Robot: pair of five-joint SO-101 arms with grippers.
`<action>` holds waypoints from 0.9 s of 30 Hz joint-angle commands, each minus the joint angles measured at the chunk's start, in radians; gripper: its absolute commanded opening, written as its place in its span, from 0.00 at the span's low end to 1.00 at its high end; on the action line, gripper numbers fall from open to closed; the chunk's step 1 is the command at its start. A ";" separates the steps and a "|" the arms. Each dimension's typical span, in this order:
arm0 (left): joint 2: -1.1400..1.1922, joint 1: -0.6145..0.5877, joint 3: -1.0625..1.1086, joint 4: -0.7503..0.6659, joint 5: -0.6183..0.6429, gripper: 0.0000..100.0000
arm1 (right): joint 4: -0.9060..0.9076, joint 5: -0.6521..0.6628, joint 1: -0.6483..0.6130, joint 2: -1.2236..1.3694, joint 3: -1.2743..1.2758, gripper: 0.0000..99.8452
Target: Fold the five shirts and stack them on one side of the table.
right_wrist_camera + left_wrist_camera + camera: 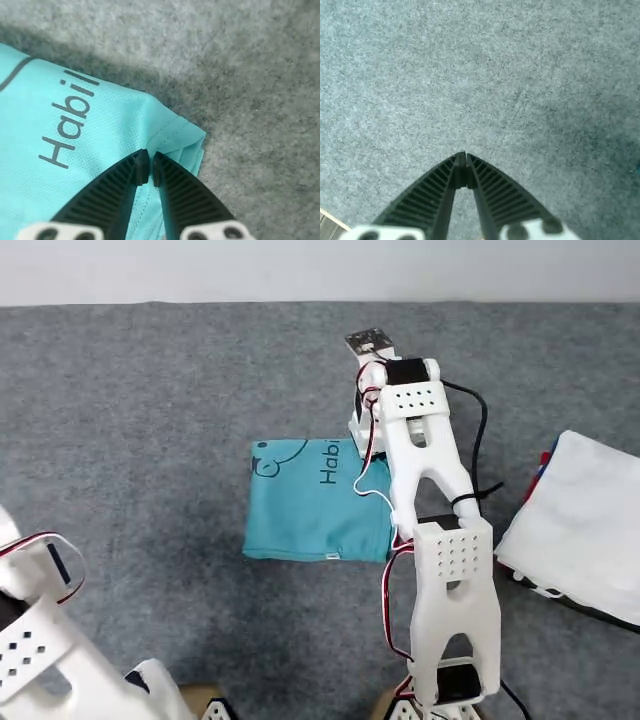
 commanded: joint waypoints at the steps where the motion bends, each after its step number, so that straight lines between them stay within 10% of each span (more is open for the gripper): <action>1: -0.012 0.002 0.002 -0.021 -0.011 0.00 | -0.002 0.014 0.018 -0.019 -0.060 0.02; 17: -0.012 0.002 0.001 -0.021 -0.011 0.00 | -0.156 0.184 0.091 -0.016 -0.060 0.02; 27: -0.012 0.002 0.004 -0.021 -0.011 0.00 | 0.036 0.063 0.081 -0.028 -0.141 0.26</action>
